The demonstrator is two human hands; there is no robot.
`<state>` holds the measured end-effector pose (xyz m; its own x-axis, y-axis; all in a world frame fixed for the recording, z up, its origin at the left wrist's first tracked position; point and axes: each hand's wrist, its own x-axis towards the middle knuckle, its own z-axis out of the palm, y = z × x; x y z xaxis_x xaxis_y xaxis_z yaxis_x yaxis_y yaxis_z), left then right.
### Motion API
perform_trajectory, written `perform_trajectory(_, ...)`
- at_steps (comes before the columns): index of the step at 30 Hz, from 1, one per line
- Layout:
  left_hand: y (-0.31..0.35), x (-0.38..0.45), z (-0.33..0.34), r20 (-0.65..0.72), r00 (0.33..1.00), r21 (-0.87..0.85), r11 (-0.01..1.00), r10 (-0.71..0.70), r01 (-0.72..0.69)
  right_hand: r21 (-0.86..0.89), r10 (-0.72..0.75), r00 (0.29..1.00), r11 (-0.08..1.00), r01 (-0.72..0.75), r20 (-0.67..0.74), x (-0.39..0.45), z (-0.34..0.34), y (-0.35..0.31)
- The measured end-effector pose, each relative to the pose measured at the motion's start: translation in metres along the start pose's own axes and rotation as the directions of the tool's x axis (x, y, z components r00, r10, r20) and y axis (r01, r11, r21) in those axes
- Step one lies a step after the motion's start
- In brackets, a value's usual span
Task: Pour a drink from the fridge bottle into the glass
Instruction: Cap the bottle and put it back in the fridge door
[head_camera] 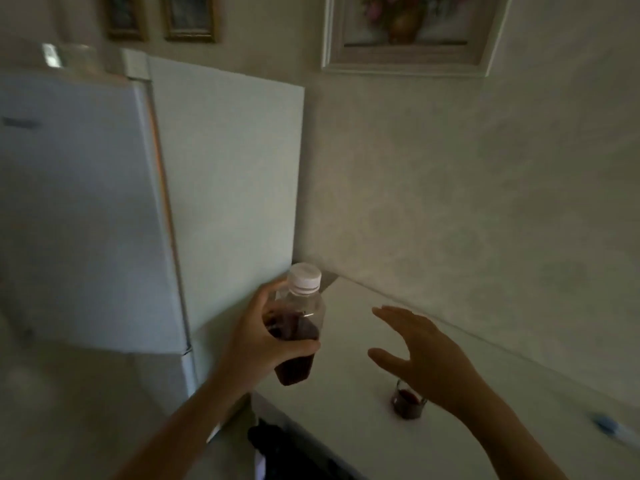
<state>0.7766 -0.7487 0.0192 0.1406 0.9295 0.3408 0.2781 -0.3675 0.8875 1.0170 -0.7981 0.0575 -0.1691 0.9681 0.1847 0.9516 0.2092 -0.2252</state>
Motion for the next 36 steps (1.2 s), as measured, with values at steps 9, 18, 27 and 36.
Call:
perform_trajectory(9,-0.003,-0.113,-0.125,-0.26,0.961,0.095,0.987,-0.099,0.128,0.134,-0.265,0.961,0.958,0.254,0.077,-0.003,0.029,-0.117)
perform_trajectory(18,-0.017,-0.22,-0.296,-0.494,0.86,0.223,0.937,-0.131,0.27,0.206,-0.505,0.852,0.856,0.475,0.135,0.008,0.075,-0.307)
perform_trajectory(27,-0.031,-0.289,-0.474,-0.616,0.777,0.206,0.925,-0.13,0.318,0.248,-0.646,0.76,0.751,0.612,0.078,0.02,0.115,-0.517)
perform_trajectory(36,-0.093,-0.276,-0.6,-0.693,0.719,0.27,0.905,-0.056,0.33,0.204,-0.719,0.686,0.693,0.692,0.114,0.099,0.164,-0.656)
